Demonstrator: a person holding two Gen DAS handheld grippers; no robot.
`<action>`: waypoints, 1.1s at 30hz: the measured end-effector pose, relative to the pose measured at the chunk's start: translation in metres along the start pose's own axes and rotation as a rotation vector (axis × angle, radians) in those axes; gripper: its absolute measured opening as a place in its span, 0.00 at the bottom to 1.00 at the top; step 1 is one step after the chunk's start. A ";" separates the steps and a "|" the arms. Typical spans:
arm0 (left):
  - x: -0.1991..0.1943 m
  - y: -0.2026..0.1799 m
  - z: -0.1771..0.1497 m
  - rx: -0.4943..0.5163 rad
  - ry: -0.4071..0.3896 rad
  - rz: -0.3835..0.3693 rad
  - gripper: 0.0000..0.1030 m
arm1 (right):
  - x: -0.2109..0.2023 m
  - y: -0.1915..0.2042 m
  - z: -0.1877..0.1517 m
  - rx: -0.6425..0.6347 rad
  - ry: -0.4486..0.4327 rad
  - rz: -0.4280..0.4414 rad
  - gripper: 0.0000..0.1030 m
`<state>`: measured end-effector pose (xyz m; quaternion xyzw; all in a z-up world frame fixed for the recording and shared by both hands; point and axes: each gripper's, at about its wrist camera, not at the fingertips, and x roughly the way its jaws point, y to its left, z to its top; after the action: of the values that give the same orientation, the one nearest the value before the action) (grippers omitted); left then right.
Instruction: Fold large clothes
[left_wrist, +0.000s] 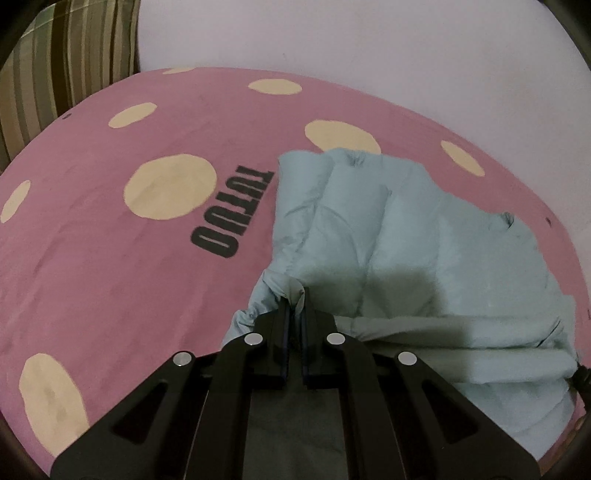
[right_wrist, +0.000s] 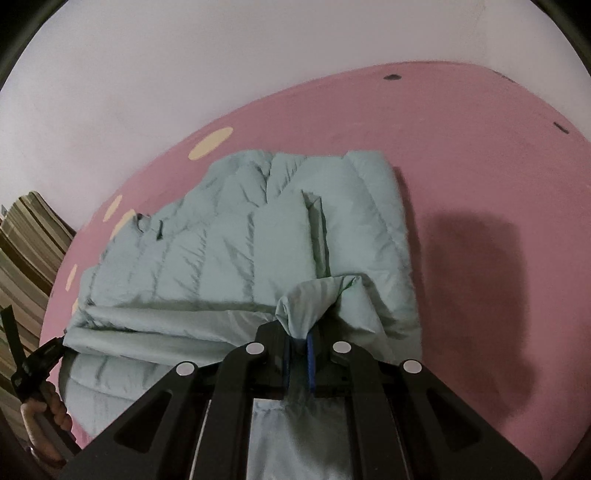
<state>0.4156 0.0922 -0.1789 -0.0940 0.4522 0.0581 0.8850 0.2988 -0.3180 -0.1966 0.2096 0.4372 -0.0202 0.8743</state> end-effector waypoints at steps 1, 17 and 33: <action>0.000 -0.002 -0.001 0.010 -0.003 0.005 0.05 | 0.001 0.001 0.000 0.000 0.001 0.000 0.06; -0.086 0.003 -0.002 0.107 -0.190 -0.027 0.76 | -0.078 -0.012 0.001 0.000 -0.104 0.023 0.52; -0.019 0.011 0.010 0.205 -0.044 -0.010 0.76 | -0.026 0.000 0.025 -0.139 -0.038 -0.005 0.52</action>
<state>0.4109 0.1048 -0.1591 -0.0040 0.4358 0.0089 0.9000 0.3013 -0.3311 -0.1632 0.1470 0.4216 0.0042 0.8948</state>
